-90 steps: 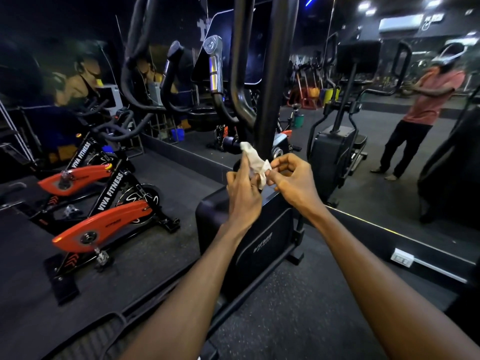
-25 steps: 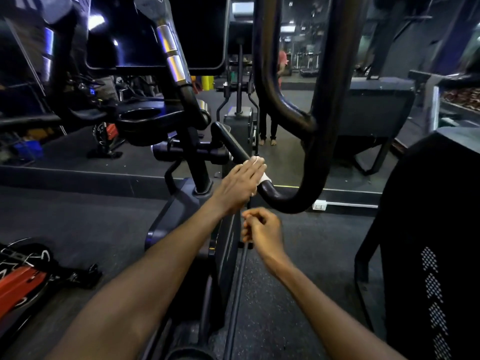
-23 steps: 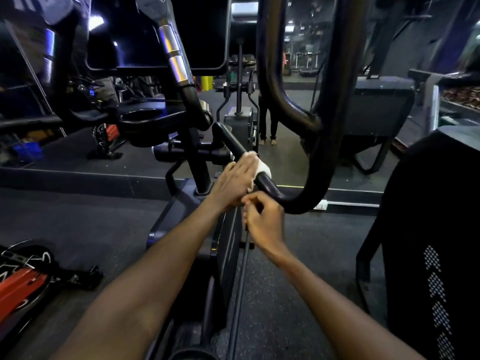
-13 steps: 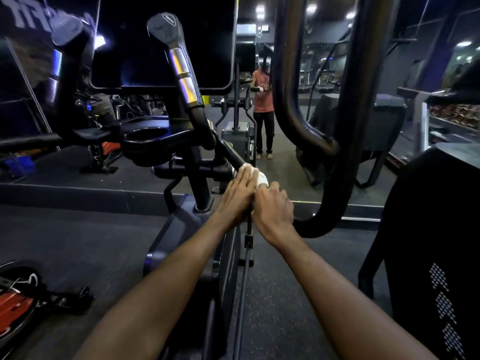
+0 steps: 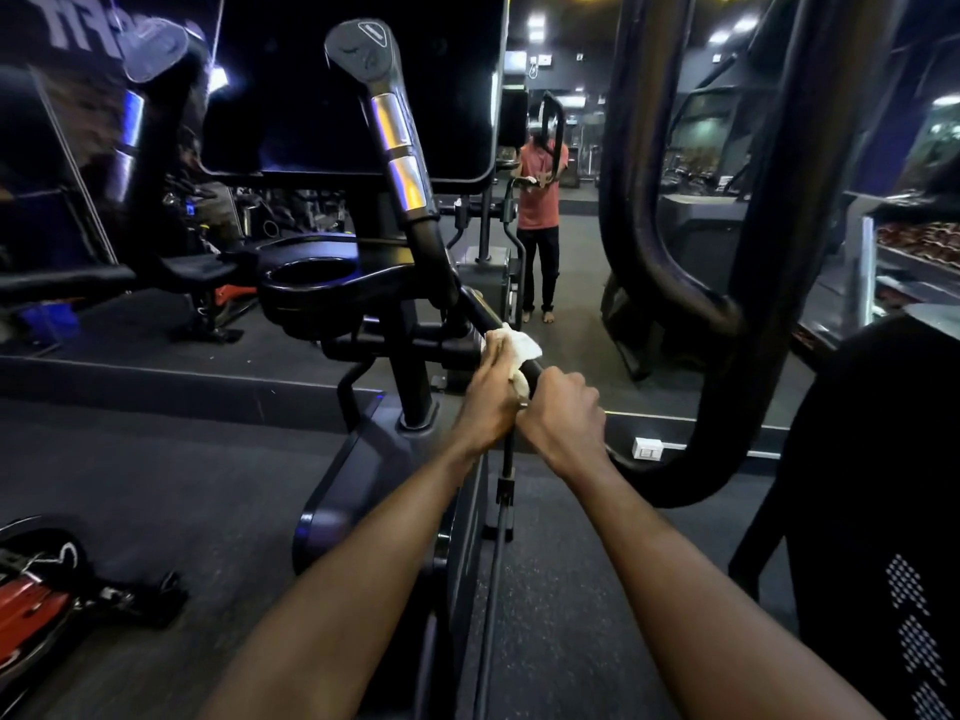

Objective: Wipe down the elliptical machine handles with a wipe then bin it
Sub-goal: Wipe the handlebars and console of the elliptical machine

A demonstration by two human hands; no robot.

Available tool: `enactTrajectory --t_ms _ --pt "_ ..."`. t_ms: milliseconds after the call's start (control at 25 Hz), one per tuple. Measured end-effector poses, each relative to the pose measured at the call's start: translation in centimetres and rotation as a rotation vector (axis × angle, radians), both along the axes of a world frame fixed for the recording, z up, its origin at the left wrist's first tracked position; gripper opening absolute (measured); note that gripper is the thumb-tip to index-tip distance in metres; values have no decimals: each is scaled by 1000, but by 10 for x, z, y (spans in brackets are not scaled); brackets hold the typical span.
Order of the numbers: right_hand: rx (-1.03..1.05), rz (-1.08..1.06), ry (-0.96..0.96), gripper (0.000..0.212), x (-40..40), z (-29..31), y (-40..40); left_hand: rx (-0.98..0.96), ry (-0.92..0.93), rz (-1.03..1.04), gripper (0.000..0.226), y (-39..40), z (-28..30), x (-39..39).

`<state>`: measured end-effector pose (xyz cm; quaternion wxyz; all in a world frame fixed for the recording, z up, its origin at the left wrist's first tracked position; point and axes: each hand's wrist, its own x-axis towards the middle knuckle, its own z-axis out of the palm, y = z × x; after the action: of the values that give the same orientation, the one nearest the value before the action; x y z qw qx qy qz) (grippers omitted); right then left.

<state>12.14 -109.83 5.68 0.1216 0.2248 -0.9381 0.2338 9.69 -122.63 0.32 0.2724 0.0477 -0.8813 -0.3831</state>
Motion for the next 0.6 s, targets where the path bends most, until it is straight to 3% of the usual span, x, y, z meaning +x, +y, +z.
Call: enactTrajectory --t_ms 40,120,240,400,520,600 --pt "-6 1 -3 17 -1 0 -1 171 8 40 50 3 6 -4" --pt "-7 -4 -9 13 -5 0 -3 462 -8 161 56 4 19 -17" --pt "2 -5 -51 10 -8 4 -5 532 -36 199 60 3 30 -35" --pt "-7 -3 -84 13 -12 8 -7 871 0 319 25 -8 38 -54" --pt "-7 -3 -90 20 -16 7 -11 836 136 302 33 -20 43 -63" --pt "-12 -1 -74 23 -18 5 -12 895 133 279 36 -30 44 -71"
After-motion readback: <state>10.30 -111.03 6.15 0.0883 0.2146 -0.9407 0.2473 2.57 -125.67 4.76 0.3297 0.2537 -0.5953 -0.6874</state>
